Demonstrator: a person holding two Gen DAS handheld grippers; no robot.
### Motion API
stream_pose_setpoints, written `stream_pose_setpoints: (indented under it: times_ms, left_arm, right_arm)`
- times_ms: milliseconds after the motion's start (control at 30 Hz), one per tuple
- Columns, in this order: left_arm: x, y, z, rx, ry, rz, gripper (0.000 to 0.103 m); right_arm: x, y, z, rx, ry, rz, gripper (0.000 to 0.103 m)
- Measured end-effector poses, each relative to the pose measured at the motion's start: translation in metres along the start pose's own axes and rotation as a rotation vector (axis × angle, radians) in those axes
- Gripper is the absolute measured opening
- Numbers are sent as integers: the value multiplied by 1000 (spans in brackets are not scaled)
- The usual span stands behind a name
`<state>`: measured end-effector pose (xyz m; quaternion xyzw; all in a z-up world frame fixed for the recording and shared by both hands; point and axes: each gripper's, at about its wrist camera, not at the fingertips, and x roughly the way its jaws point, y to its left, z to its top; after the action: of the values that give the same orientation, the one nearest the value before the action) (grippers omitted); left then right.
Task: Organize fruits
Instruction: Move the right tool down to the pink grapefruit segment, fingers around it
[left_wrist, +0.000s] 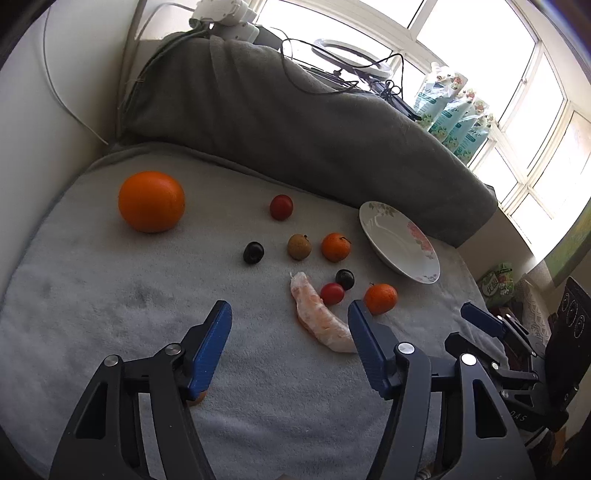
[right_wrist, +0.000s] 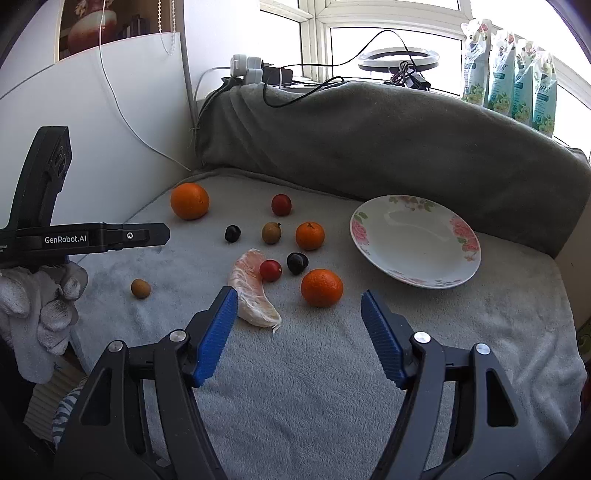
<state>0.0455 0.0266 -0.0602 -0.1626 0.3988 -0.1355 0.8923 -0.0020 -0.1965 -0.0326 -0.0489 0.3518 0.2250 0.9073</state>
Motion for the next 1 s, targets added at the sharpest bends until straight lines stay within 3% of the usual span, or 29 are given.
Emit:
stream_pose_setpoints:
  times_ms: [333, 667, 1000]
  left_arm:
    - [35, -1, 3, 3, 119, -66, 52]
    - [72, -4, 8, 19, 224, -75, 47]
    - [96, 2, 17, -6, 263, -71, 42]
  right_arm:
    - [44, 16, -5, -100, 134, 124, 57]
    - [76, 21, -6, -170, 208, 163, 50]
    - [93, 22, -6, -177, 233, 184, 42]
